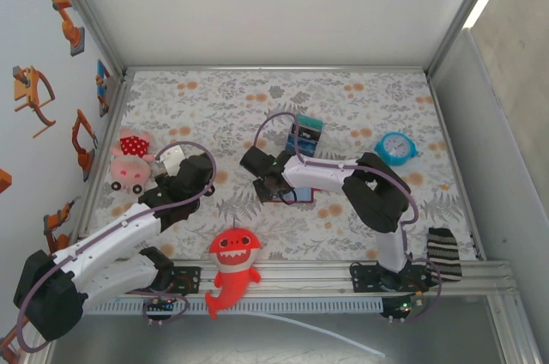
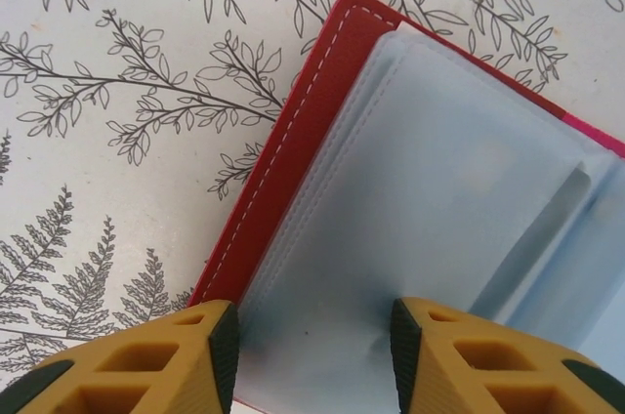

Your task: Take the credit cards out of the card holder

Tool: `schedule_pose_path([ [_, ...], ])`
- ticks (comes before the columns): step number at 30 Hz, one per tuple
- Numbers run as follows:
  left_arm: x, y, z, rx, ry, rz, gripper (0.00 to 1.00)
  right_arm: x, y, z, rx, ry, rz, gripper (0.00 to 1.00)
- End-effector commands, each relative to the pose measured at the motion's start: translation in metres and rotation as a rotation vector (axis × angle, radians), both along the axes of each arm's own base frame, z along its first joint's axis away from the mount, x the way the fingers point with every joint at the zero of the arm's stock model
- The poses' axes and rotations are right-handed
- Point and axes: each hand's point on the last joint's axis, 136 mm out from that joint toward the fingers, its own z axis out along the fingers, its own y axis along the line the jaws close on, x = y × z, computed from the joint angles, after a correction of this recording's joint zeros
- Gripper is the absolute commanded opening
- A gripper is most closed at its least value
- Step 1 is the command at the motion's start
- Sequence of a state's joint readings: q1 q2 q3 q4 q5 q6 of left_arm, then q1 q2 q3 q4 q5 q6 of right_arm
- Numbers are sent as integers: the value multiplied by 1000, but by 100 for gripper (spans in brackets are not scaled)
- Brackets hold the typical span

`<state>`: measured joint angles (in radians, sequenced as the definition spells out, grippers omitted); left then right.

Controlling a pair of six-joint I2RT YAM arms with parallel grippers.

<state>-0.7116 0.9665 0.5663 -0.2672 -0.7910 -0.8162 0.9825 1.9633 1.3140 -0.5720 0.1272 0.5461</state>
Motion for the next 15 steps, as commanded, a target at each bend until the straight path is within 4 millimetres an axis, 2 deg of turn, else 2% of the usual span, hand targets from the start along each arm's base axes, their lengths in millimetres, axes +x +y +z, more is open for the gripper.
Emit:
schedule_pose_path([
  [1,5,-2,9,1,-19,-6,97,-15,-17,-17,-54,60,-15,40],
  [9,8,-6,14,9,-24,-28,97,-12,-14,-7,7,54,-7,24],
  [15,11,-14,18,7,-35,-71,97,-20,2,6,126,74,38,21],
])
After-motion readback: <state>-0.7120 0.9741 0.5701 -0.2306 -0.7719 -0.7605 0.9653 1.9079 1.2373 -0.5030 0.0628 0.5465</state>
